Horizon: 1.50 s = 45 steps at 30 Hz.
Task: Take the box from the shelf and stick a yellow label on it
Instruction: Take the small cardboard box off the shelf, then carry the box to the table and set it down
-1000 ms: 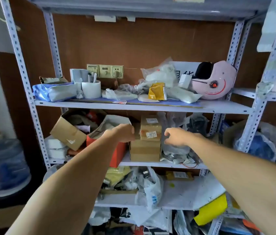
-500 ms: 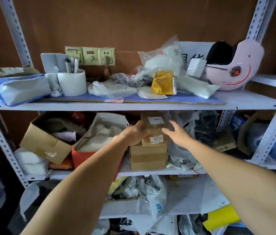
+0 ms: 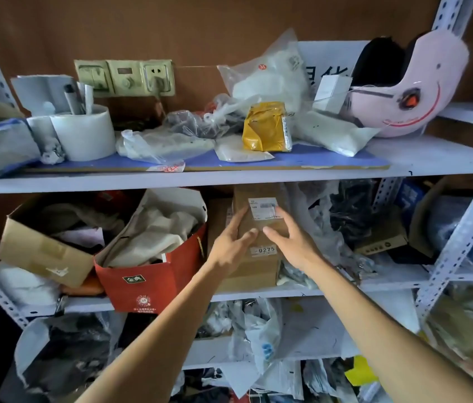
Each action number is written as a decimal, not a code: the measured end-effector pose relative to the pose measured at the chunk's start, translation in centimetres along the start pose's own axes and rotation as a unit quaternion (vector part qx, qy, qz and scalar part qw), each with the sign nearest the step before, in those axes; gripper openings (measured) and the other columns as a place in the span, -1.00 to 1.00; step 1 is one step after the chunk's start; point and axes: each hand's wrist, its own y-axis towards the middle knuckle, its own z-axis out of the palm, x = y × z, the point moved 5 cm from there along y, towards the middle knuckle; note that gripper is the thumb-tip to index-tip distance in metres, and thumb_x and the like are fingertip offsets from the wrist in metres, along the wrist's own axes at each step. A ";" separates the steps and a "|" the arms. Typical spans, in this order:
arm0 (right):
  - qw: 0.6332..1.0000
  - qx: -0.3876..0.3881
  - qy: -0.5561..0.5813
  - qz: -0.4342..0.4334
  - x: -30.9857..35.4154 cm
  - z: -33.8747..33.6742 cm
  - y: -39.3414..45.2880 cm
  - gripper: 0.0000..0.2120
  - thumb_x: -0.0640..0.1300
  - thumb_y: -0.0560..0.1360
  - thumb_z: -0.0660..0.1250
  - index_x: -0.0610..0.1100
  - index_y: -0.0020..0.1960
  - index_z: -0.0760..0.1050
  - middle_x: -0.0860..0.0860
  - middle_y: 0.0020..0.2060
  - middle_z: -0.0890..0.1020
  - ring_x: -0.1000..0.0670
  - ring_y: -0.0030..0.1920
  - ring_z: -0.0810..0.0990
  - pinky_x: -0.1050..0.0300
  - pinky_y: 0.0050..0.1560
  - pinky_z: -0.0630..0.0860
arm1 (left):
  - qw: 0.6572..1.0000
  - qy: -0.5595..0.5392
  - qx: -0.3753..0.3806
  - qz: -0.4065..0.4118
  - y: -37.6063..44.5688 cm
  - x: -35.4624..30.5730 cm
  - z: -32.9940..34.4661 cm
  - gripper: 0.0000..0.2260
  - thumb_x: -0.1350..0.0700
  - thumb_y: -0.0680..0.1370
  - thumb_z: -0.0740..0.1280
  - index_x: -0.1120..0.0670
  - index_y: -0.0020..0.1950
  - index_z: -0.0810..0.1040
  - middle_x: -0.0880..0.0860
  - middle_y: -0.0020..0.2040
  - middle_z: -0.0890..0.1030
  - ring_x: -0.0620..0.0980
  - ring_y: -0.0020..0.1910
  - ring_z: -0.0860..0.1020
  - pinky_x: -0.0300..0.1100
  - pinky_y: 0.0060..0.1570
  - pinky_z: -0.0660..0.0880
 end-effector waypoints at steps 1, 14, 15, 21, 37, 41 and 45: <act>1.000 -0.010 -0.003 -0.006 -0.6 -0.2 -1.3 -0.40 0.09 0.54 0.31 0.20 0.51 0.15 0.10 0.46 0.37 -0.02 0.41 0.39 0.17 0.22 0.33 | 1.000 -0.009 0.000 0.023 -1.1 0.3 0.5 -0.48 -0.13 0.46 0.33 -0.42 0.39 0.31 -0.09 0.38 0.53 -0.05 0.33 0.54 0.09 0.37 0.45; 0.998 -0.055 0.008 -0.017 -8.2 -0.9 -14.6 -0.24 0.10 0.41 0.45 0.29 0.49 0.13 0.14 0.37 0.32 0.32 0.35 0.32 0.36 0.29 0.35 | 0.997 -0.049 0.016 0.061 -12.7 4.1 7.2 -0.53 0.11 0.58 0.26 -0.23 0.46 0.34 -0.07 0.44 0.34 -0.26 0.46 0.27 -0.29 0.41 0.27; 0.998 -0.057 0.037 -0.019 -8.7 -1.1 -15.2 -0.26 0.08 0.42 0.44 0.26 0.49 0.16 0.18 0.41 0.31 0.32 0.40 0.30 0.35 0.32 0.35 | 0.997 -0.048 0.027 0.060 -13.0 4.3 8.0 -0.52 0.13 0.60 0.26 -0.22 0.47 0.32 -0.08 0.45 0.34 -0.27 0.46 0.27 -0.31 0.41 0.26; 0.987 -0.073 0.136 0.038 -13.2 -2.4 -18.5 -0.29 0.01 0.42 0.42 0.20 0.50 0.20 0.27 0.46 0.35 0.27 0.44 0.32 0.07 0.44 0.35 | 0.985 0.005 0.171 0.031 -13.0 5.7 12.0 -0.34 0.12 0.53 0.32 -0.39 0.49 0.16 -0.09 0.55 0.17 -0.13 0.58 0.05 -0.12 0.56 0.11; 0.901 -0.397 0.052 0.169 -16.4 -11.4 -35.2 -0.23 -0.08 0.38 0.48 0.14 0.50 0.22 0.08 0.43 0.38 0.16 0.40 0.40 0.18 0.32 0.47 | 0.878 -0.015 0.465 0.112 -17.5 2.9 29.7 -0.31 -0.12 0.35 0.36 -0.35 0.45 0.22 -0.02 0.45 0.29 -0.18 0.48 0.26 -0.18 0.47 0.29; 0.841 -0.503 0.057 0.193 -16.3 -12.6 -43.2 -0.27 -0.07 0.40 0.47 0.22 0.47 0.25 0.08 0.42 0.38 0.10 0.42 0.39 0.13 0.35 0.42 | 0.809 -0.022 0.573 0.127 -23.2 1.6 35.5 -0.32 -0.01 0.39 0.30 -0.23 0.51 0.24 0.00 0.43 0.30 -0.26 0.45 0.27 -0.38 0.38 0.31; 0.770 -0.594 0.061 0.226 -15.8 -13.2 -52.0 -0.32 -0.15 0.44 0.38 0.20 0.47 0.25 0.10 0.43 0.37 0.15 0.43 0.35 0.21 0.36 0.38 | 0.732 -0.033 0.665 0.146 -30.7 -0.1 40.7 -0.33 0.00 0.39 0.31 -0.33 0.47 0.24 -0.09 0.46 0.28 -0.30 0.47 0.25 -0.34 0.40 0.26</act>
